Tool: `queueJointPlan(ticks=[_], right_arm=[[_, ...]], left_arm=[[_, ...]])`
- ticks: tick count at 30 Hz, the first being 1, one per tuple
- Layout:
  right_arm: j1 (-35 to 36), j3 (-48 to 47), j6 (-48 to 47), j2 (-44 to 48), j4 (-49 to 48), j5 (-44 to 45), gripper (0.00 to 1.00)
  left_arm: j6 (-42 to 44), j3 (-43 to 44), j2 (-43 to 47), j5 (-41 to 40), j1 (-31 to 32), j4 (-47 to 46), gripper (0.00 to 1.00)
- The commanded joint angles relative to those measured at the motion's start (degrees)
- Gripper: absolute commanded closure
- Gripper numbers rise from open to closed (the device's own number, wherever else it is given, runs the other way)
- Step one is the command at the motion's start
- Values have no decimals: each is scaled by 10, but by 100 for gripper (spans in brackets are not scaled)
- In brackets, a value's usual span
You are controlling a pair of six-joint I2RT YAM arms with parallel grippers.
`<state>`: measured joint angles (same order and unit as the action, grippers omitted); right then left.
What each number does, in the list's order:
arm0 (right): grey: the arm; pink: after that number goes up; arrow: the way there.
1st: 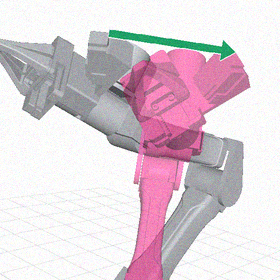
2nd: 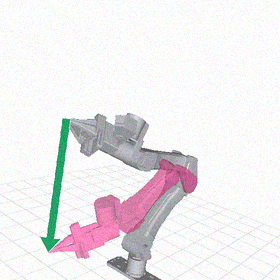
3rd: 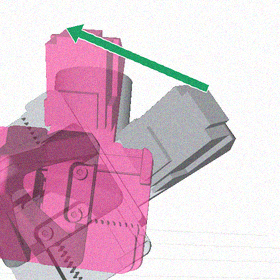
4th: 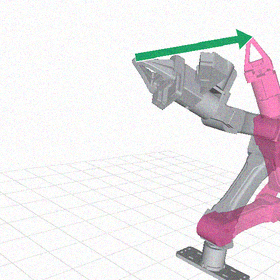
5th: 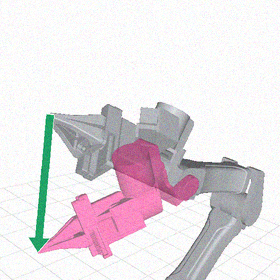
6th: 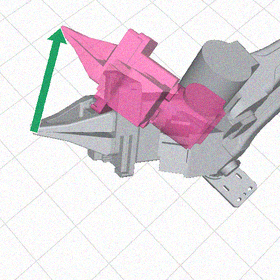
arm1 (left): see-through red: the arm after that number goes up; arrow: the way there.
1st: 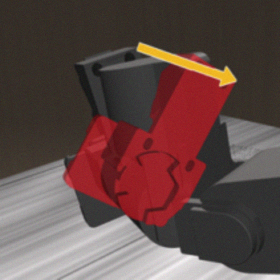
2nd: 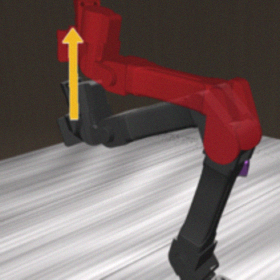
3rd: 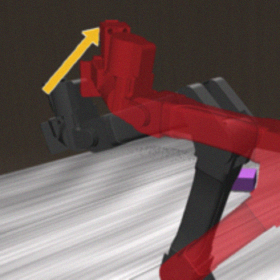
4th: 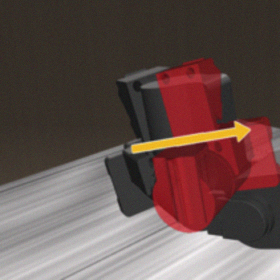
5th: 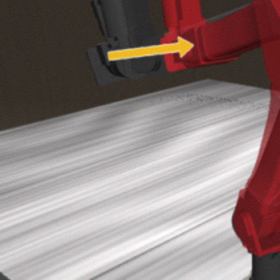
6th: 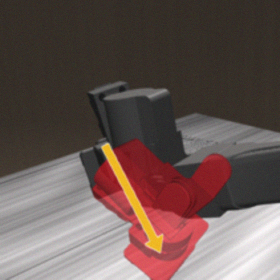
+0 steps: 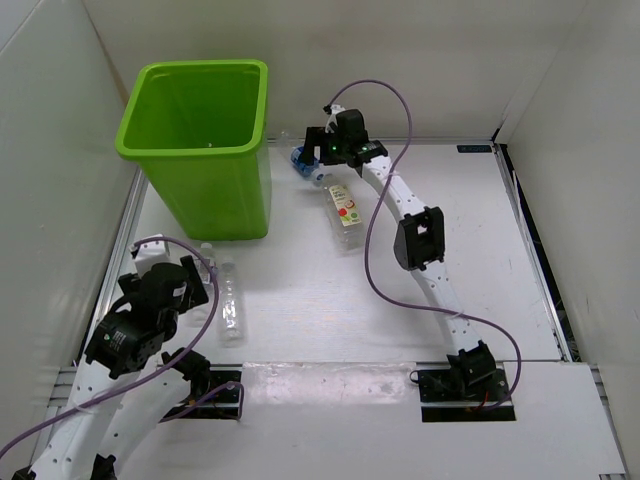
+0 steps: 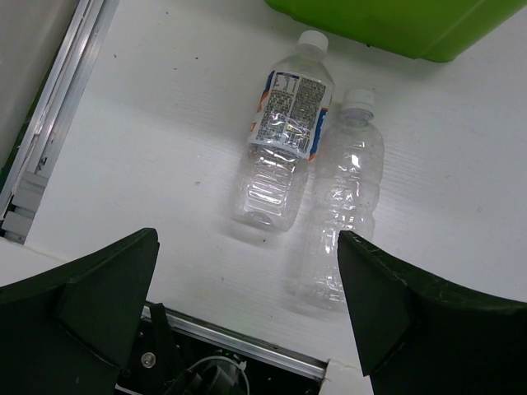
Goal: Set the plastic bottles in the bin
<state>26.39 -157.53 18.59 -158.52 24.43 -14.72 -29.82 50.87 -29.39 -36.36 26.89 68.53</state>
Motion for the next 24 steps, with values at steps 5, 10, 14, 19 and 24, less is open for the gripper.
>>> queueJointPlan(ticks=[5,10,14,19,24], right_arm=[[4,-33,3,-4,33,4,10],[4,-30,5,-3,33,4,10],[9,-30,-4,-2,32,7,10],[10,-29,-14,-1,33,8,13],[8,-27,-6,0,33,2,35]], left_arm=[[4,21,-15,15,-2,-16,0],[5,19,-11,14,-2,-17,0],[4,15,-7,11,-1,-15,0],[4,12,-6,8,-1,-20,0],[-1,9,0,1,-1,-17,0]])
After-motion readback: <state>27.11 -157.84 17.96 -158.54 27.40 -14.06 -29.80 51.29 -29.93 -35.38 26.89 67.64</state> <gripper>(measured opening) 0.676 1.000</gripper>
